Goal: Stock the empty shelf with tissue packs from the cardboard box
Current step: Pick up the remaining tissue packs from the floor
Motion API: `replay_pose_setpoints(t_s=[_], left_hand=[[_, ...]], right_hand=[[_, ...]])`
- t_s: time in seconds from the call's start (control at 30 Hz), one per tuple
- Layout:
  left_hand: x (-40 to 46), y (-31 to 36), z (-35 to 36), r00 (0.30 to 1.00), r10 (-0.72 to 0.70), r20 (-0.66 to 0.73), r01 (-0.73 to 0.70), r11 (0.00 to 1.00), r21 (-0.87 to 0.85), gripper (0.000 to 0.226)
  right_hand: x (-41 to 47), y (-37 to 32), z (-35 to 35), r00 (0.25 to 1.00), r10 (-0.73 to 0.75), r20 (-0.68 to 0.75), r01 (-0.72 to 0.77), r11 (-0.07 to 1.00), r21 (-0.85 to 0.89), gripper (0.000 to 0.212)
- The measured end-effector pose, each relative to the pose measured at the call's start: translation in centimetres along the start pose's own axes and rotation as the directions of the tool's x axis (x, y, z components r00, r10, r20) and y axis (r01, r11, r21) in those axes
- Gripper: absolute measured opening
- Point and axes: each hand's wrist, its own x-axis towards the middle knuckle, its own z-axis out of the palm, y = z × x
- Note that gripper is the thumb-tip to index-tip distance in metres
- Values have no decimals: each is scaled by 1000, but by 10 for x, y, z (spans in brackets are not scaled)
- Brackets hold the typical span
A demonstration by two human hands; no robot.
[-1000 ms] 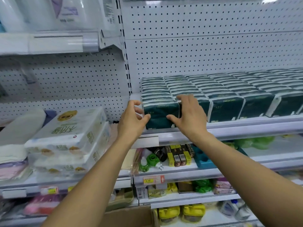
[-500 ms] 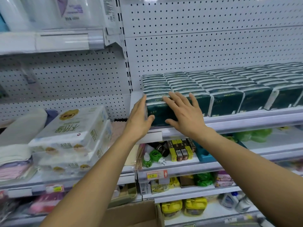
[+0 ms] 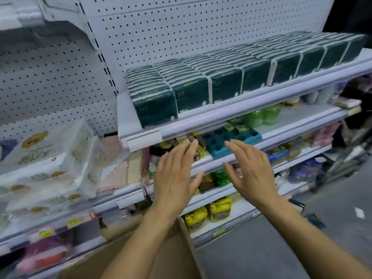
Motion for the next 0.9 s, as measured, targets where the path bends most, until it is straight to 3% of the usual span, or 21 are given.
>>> replay_pose_setpoints(t_s=[0.17,0.33,0.6,0.9], left_hand=[[1,56,60,978,64,199,-69,997,17,77],[32,134,139,933,137,334,-140,990,-15,81],[72,252,285,821,180,542,-129,983,-132,76],[115,320,429,648,223,728,-75,970,-230,77]], right_hand=[[-72,73,-14,970,152,192,-132,985,-116,53],[-121,171,-37,877,337,343,-272,936,-225,53],[-191,348,-74,735,588,338,-465,800,-379,51],[-240,474,-44,479,734,481,-583,676,-450,46]])
